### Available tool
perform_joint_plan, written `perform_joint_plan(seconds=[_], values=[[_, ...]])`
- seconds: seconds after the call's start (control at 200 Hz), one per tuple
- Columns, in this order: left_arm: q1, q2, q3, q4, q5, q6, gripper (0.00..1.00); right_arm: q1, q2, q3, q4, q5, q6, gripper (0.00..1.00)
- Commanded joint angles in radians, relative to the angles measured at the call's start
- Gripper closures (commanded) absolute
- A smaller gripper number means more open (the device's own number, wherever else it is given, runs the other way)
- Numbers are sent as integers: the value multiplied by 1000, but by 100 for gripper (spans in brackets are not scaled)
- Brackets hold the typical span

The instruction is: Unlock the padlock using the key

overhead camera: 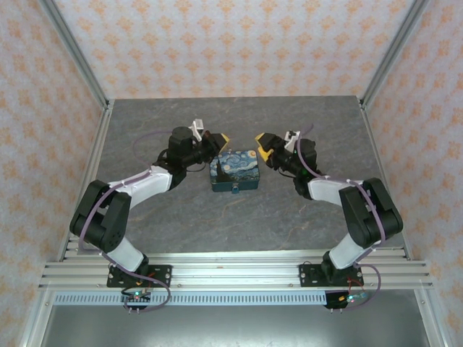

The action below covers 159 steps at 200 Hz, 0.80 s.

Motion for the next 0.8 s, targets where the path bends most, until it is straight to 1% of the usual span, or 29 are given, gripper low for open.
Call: perform_joint_plan(seconds=[0.0,0.1,0.155,0.295,0.425,0.601,0.791], values=[[-14,-29,2,65,-102,-28,100,56,2,-1,213,185,140,40],[-20,-34,-6,102,-162,-64,100,101,16,28,238,256,150,41],[-25,-37,-10,125,-191,-82,100,118,33,52,245,269,163,41],[-38,-50,-32,168,-280,-125,100,160,99,107,327,311,222,43],[-45,-53,-49,202,-341,-168,100,191,147,156,349,325,242,47],[-51,-52,-61,230,-377,-200,100,214,193,198,348,317,240,50],[-52,-56,-59,227,-385,-202,100,229,223,228,354,282,235,54]])
